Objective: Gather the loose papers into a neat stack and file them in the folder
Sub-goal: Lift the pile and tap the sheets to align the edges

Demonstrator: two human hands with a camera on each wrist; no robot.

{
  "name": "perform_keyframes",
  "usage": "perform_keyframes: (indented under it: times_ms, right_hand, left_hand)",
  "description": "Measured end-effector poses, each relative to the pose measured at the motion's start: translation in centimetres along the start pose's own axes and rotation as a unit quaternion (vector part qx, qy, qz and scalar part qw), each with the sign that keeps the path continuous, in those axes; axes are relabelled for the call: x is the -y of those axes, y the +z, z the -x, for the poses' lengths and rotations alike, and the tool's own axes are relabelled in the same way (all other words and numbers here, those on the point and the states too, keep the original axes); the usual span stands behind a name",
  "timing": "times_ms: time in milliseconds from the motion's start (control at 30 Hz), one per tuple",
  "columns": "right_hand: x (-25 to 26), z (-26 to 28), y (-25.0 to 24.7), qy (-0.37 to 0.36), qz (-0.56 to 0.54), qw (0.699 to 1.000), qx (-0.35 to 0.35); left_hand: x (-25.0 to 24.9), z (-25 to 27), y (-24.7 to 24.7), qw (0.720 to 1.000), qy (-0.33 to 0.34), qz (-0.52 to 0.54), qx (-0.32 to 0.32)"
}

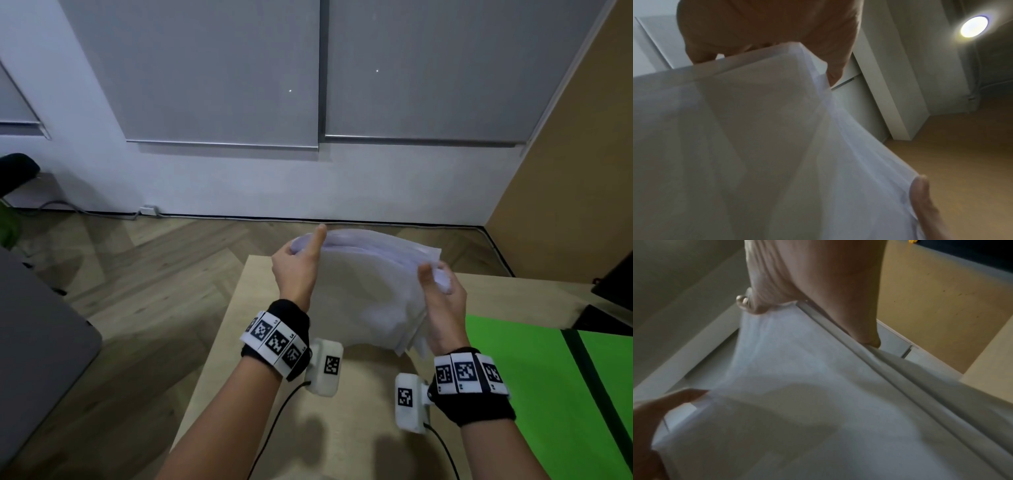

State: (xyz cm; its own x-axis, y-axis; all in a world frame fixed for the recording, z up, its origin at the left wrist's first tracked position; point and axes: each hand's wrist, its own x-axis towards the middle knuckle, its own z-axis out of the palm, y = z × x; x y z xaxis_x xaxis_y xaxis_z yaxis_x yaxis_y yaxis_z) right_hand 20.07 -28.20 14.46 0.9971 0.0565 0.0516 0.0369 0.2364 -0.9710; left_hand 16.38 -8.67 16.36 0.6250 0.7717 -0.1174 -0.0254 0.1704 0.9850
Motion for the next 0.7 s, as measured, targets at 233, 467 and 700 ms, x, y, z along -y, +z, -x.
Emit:
perform_keyframes:
  times_ms: [233,467,700]
  right_hand:
    - [1.4,-0.9,1.3,-0.04,-0.001,0.995,-0.089]
    - [0.7,-1.4,1.1,-0.08,0.004,0.994,-0.08]
    - [0.4,-1.1,0.8,-0.251,0.211,0.945,0.013]
  left_hand:
    - [-0.2,0.9,-1.1,0.984,0.073,-0.033,0.161]
    - [1.8,-1.0,-3.5,0.97,0.007,-0.059,0.237]
    - [2.5,-1.9,-2.9,0.969,-0.02,-0.066,0.237]
